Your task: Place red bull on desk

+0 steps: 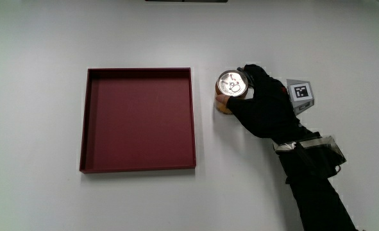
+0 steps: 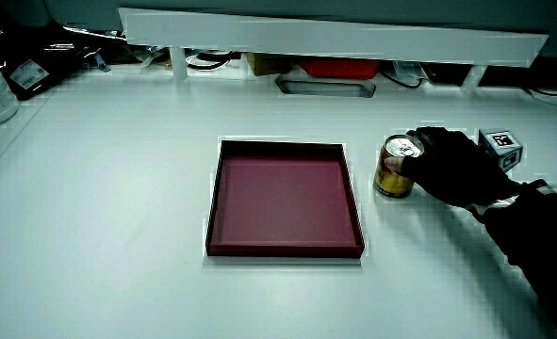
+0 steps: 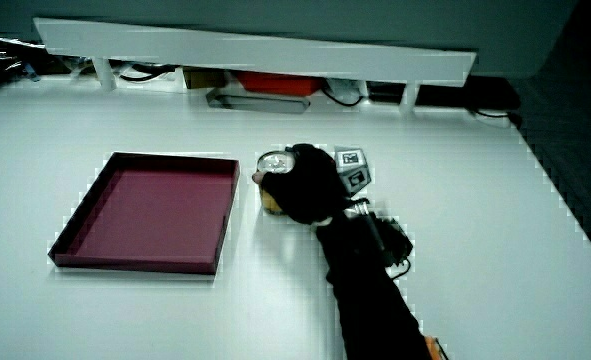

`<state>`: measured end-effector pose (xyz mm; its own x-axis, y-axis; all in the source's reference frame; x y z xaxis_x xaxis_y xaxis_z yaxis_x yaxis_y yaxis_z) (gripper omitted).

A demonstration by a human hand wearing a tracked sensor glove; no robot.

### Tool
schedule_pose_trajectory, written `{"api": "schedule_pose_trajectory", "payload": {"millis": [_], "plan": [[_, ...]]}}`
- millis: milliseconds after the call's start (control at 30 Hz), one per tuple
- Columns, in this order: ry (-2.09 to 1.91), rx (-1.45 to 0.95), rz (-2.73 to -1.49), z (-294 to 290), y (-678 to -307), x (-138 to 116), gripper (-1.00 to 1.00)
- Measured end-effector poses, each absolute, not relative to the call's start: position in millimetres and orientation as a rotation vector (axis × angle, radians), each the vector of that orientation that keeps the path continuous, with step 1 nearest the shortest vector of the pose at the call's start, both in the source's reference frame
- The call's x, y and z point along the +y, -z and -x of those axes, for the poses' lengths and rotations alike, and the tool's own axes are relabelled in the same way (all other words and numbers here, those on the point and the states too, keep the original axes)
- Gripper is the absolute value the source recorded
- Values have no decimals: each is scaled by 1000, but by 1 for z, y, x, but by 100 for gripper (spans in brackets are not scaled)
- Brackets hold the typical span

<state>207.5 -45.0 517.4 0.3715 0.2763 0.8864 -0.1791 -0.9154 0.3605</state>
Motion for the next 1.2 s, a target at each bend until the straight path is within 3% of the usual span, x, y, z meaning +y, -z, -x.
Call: {"api": "schedule_pose_trajectory", "payload": {"millis": [367, 1033, 1200], "plan": [[-1642, 125, -2160, -210, -530, -40, 0], [-1649, 130, -2093, -210, -540, -39, -62], [-1653, 128, -2062, -214, -526, -34, -78]]}}
